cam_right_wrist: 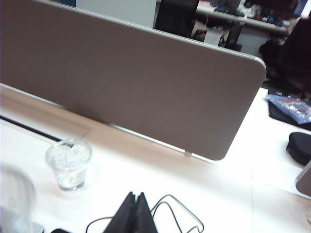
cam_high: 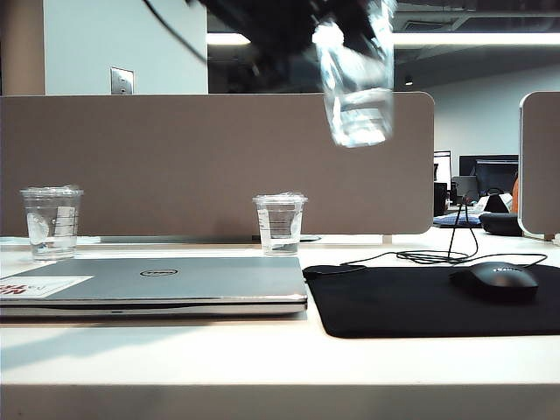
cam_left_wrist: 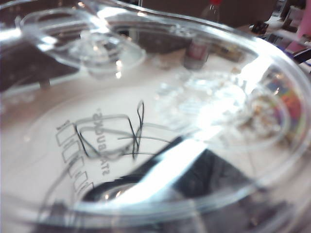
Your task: Pick up the coffee cup on the middle and place it on the right side of the laptop.
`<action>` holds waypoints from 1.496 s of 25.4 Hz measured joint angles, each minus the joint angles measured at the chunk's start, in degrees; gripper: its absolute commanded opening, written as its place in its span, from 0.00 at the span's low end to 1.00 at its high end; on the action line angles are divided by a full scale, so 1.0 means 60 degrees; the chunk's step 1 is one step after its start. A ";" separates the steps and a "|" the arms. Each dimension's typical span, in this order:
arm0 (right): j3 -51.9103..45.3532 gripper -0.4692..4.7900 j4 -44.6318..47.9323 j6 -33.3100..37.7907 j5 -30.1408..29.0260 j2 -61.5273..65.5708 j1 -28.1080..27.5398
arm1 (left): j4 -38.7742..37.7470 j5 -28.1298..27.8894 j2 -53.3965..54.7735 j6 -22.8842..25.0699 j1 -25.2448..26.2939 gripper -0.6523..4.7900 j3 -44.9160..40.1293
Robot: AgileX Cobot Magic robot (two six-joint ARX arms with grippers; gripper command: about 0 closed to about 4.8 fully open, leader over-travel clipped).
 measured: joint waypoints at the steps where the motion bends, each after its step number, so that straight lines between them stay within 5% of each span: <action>1: 0.0000 0.08 -0.0131 0.0000 0.0004 -0.0109 0.0000 | 0.0433 -0.0313 0.0069 -0.0058 -0.0215 0.78 -0.0517; 5: 0.0007 0.08 -0.0579 0.0000 0.0000 -0.0685 0.0000 | 0.1953 -0.1038 0.0557 -0.0219 -0.0627 0.78 -0.1887; 15: -0.0153 0.08 -0.1315 0.0000 0.0288 -0.0871 0.0000 | 0.4288 -0.1362 0.2565 -0.0273 -0.0714 0.77 -0.2044; 18: -0.0153 0.08 -0.1326 0.0000 0.0419 -0.0882 0.0000 | 0.4069 -0.1366 0.2718 -0.0277 -0.0718 1.00 -0.2036; 19: -0.0153 0.08 -0.1333 0.0000 0.0426 -0.0882 0.0000 | 0.4022 -0.1373 0.2714 -0.0280 -0.0718 1.00 -0.2033; 25: -0.0153 0.08 -0.1326 0.0000 0.0430 -0.1002 0.0000 | 0.3493 -0.1435 0.2710 -0.0612 -0.0736 1.00 -0.2033; 38: -0.0153 0.08 -0.1774 0.0259 0.0430 -0.1435 0.0000 | -0.2087 -0.2670 -0.1064 -0.0448 -0.1268 1.00 -0.2040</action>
